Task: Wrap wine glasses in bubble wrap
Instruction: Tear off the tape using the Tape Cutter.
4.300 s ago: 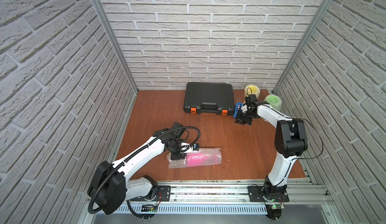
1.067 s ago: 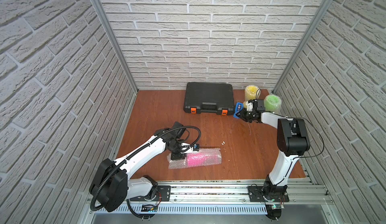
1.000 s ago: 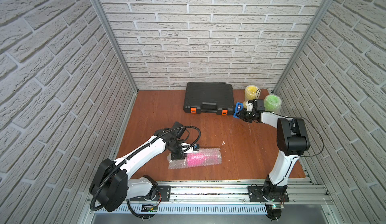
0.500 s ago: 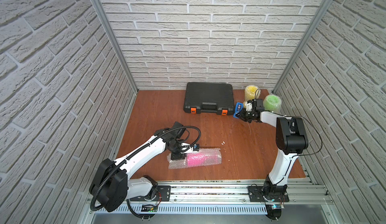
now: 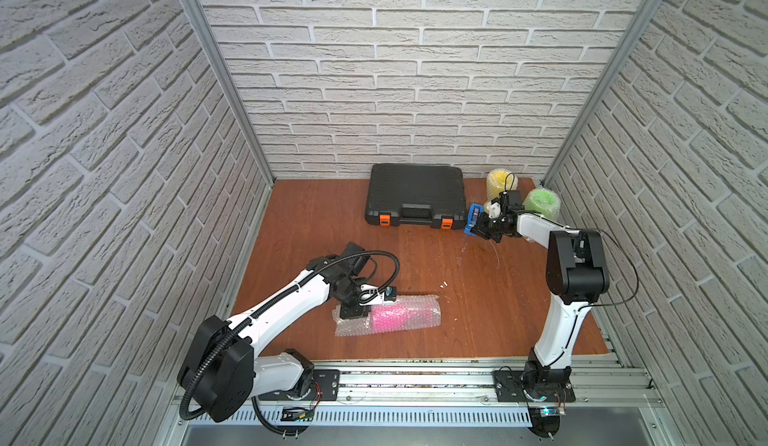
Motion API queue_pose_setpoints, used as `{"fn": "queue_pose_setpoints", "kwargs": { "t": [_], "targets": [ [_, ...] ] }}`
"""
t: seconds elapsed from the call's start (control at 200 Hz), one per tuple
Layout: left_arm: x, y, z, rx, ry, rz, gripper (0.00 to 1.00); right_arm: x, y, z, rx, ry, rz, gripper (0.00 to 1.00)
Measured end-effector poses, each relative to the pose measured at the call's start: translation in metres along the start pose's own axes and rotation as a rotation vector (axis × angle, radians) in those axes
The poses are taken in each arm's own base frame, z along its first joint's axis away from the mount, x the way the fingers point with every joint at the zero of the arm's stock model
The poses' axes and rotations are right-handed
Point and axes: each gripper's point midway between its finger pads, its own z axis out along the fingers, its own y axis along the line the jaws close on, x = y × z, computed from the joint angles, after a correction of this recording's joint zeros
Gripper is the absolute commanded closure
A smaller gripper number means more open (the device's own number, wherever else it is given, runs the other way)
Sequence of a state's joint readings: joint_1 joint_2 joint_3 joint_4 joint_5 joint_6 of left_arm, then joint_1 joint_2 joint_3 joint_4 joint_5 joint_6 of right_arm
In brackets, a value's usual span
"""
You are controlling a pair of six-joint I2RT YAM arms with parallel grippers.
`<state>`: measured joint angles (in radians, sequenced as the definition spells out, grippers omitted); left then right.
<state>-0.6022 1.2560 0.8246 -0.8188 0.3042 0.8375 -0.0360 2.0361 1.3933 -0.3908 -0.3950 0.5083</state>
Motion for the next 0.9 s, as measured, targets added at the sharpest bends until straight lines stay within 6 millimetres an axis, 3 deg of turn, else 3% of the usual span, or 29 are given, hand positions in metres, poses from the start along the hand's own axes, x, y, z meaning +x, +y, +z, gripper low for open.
{"fn": "queue_pose_setpoints", "kwargs": {
  "t": [0.125, 0.225, 0.545, 0.67, 0.9],
  "targets": [
    [0.000, 0.000, 0.000, 0.000, 0.000, -0.001, 0.93, 0.002, -0.003, 0.000, 0.074, 0.029, 0.000, 0.97],
    [0.000, 0.000, 0.000, 0.000, 0.000, -0.001, 0.93, 0.019, -0.024, 0.006, 0.189, 0.078, 0.014, 0.97],
    [0.000, 0.000, 0.000, 0.000, 0.000, -0.001, 0.93, 0.028, -0.035, -0.005, 0.303, 0.056, -0.031, 0.97],
    [0.000, 0.000, 0.000, 0.000, 0.000, -0.002, 0.93, 0.037, -0.031, -0.027, 0.302, 0.032, -0.046, 0.97],
    [0.000, 0.000, 0.000, 0.000, 0.000, -0.002, 0.93, 0.021, 0.004, -0.074, 0.219, -0.088, -0.107, 0.97]
  ]
}}
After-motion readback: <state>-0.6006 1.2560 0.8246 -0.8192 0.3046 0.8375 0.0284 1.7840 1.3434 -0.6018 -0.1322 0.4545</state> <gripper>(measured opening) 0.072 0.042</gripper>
